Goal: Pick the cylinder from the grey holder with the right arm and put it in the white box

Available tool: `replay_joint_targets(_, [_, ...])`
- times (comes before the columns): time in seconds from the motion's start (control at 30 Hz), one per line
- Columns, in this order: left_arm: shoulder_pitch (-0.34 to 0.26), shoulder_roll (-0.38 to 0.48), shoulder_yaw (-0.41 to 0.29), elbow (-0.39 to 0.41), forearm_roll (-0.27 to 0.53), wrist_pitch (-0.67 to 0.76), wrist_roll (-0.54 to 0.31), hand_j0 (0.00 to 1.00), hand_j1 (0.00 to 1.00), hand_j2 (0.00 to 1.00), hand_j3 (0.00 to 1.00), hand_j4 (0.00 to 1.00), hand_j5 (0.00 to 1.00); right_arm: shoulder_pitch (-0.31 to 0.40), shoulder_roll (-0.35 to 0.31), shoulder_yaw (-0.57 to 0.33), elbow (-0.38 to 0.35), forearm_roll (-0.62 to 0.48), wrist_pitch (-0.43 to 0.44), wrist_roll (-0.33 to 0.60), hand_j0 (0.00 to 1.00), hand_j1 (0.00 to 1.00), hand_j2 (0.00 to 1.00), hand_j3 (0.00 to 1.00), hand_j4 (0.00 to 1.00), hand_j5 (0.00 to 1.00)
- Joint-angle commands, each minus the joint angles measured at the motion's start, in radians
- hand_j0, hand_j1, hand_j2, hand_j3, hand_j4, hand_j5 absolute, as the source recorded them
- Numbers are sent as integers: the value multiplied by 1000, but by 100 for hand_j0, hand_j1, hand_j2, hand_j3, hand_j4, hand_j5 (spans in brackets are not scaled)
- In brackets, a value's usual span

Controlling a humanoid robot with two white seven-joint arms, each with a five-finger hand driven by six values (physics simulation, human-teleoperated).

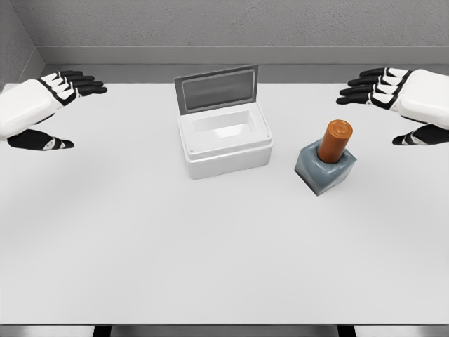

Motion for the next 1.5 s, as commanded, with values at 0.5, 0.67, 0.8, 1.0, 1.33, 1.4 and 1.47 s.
replay_joint_targets(0.5, [-12, -64, -8, 7, 637, 184, -436, 100, 100, 100, 100, 100, 100, -172, 198, -4, 39, -23, 1, 451, 99, 99, 99, 99, 99, 99])
replay_joint_targets(0.67, [-34, -96, -8, 12, 724, 342, -436, 100, 100, 100, 100, 100, 100, -233, 227, 8, 85, -20, 1, 451, 99, 99, 99, 99, 99, 99])
replay_joint_targets(0.8, [-57, -118, -10, 45, 741, 379, -436, 100, 100, 100, 100, 100, 100, -242, 299, 70, 198, 39, 1, 451, 98, 98, 98, 98, 98, 98])
replay_joint_targets(1.0, [-60, -119, -10, 59, 734, 369, -436, 100, 100, 100, 100, 100, 100, -314, 353, 156, 289, 102, 1, 451, 98, 98, 98, 98, 98, 98])
replay_joint_targets(1.33, [-118, -220, -65, 114, 735, 412, -436, 100, 100, 100, 100, 100, 100, -328, 349, 214, 275, 189, 1, 451, 98, 98, 98, 98, 98, 98])
replay_joint_targets(1.4, [-129, -228, -67, 147, 738, 412, -436, 100, 100, 100, 100, 100, 100, -328, 352, 237, 275, 198, 1, 451, 98, 98, 98, 98, 98, 98])
replay_joint_targets(1.47, [-160, -263, -68, 205, 737, 412, -436, 100, 100, 100, 100, 100, 100, -328, 355, 251, 275, 200, 1, 451, 98, 98, 98, 98, 98, 98])
